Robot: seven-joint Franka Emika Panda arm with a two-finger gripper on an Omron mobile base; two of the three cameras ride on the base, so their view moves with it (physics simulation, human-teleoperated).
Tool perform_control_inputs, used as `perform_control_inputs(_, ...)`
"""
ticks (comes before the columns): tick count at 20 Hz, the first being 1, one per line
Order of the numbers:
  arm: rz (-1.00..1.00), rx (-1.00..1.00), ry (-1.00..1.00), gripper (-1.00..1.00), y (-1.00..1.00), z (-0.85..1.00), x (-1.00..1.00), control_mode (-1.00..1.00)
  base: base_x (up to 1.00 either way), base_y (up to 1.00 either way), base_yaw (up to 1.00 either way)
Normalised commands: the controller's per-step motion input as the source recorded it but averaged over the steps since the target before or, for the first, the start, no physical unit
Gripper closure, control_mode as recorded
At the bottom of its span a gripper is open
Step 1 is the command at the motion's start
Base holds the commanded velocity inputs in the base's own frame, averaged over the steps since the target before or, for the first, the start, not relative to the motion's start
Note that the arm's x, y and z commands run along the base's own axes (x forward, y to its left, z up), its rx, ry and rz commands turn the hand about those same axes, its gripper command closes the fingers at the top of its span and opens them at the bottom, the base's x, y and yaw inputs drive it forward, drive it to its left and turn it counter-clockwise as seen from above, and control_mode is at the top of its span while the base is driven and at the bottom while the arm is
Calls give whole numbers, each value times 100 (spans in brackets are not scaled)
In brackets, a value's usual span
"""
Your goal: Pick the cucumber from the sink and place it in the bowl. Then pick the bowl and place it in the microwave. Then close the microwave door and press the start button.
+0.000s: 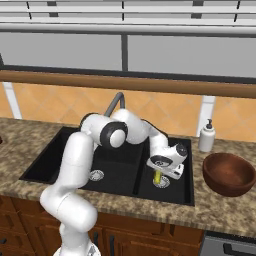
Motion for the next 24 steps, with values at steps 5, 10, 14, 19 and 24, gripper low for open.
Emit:
perform_control_inputs(5, -9, 0, -15, 100, -39, 78, -82, -100, 0, 0, 0)
perform_control_inputs(10, -12, -1, -10, 100, -25, 100, -58, -100, 0, 0, 0)
perform_control_inputs(14, -15, -5, -6, 100, -11, 79, -27, -100, 0, 0, 0)
perform_control_inputs(19, -18, -8, 0, 100, -14, 81, -8, -100, 0, 0, 0)
perform_control_inputs(24, -22, -13, 0, 100, -19, 47, -1, -100, 0, 0, 0)
